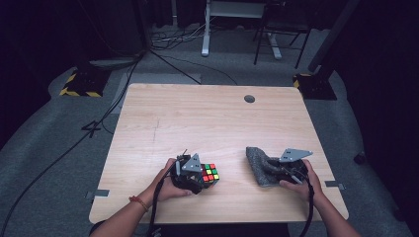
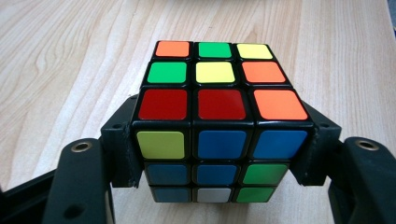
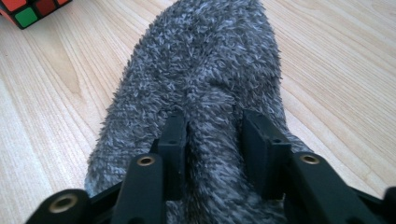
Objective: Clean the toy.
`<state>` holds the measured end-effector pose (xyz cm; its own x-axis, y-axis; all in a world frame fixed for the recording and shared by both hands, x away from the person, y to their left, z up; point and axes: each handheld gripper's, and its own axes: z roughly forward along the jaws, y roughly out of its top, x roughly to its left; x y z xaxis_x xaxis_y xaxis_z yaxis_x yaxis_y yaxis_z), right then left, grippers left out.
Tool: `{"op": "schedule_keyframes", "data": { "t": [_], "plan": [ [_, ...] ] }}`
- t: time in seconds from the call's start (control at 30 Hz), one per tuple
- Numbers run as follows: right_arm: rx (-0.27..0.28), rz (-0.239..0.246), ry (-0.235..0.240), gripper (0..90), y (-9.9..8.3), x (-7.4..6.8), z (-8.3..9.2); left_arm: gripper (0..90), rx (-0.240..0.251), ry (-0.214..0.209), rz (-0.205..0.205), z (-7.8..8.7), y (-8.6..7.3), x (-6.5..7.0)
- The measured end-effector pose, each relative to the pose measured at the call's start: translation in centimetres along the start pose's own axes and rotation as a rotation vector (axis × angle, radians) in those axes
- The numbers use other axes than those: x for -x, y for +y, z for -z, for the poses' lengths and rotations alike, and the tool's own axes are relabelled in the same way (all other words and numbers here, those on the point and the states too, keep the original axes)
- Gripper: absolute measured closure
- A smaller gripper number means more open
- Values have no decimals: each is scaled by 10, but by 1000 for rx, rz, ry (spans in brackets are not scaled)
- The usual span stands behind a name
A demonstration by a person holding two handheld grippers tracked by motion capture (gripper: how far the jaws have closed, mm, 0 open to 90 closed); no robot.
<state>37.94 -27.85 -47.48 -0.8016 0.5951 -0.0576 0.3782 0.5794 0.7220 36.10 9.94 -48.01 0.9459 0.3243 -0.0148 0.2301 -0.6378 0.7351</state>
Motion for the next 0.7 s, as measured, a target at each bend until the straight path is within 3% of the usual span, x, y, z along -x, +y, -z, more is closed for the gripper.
{"op": "schedule_keyframes", "data": {
  "t": [0.53, 0.7],
  "plan": [
    [63, -9, -21, 377, 7, -4, 11, 280, -52, 19, 14, 7, -11, 4],
    [93, -11, -34, 354, 11, -6, 17, 260, -80, 39, 12, 12, -16, 8]
  ]
}}
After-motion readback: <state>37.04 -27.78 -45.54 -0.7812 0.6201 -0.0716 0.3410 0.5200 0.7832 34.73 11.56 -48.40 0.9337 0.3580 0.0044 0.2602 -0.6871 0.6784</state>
